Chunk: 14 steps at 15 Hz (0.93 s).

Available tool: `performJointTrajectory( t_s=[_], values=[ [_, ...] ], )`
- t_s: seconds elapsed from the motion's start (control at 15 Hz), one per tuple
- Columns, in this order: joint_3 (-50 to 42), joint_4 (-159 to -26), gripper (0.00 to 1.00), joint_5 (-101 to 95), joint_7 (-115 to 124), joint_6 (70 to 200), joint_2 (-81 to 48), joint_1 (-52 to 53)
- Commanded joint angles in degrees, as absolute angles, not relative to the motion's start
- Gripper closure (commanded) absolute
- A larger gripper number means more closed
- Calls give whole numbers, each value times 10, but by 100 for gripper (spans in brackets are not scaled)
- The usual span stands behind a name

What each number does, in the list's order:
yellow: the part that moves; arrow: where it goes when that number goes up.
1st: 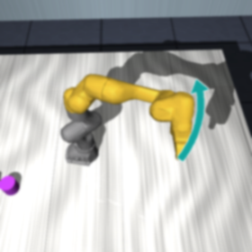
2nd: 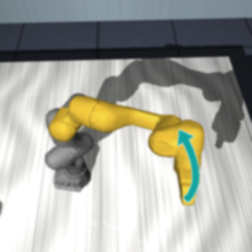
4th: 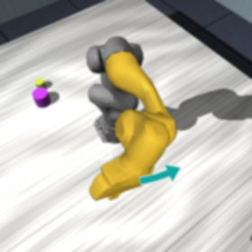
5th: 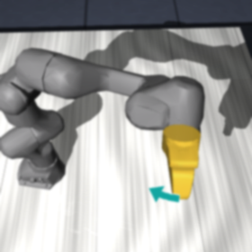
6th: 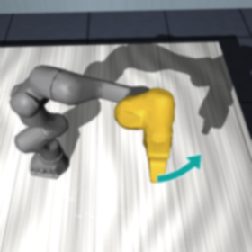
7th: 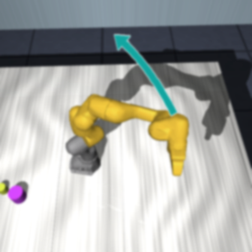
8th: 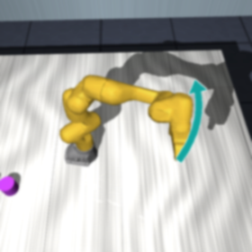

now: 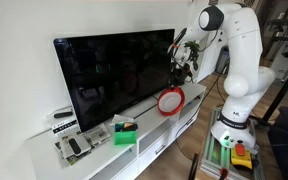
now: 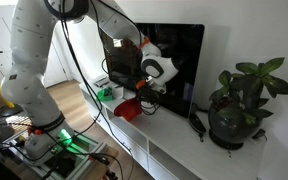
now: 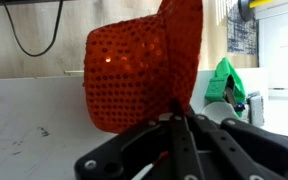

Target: Move the red hat to the right

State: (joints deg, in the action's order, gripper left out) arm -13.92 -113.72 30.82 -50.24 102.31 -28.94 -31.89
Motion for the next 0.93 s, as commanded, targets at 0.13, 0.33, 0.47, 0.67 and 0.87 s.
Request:
performJointTrajectory(
  t_s=[0.13, 0.33, 0.47, 0.67, 0.87],
  values=[
    [-180, -1127, 99, 307, -486, 981, -253, -385],
    [-190, -1098, 99, 337, -448, 966, -269, -433],
    [-189, -1080, 99, 357, -417, 972, -279, -461],
    [-184, -1053, 99, 395, -362, 986, -296, -497],
    [-180, -1025, 99, 432, -305, 1002, -318, -525]
  ],
)
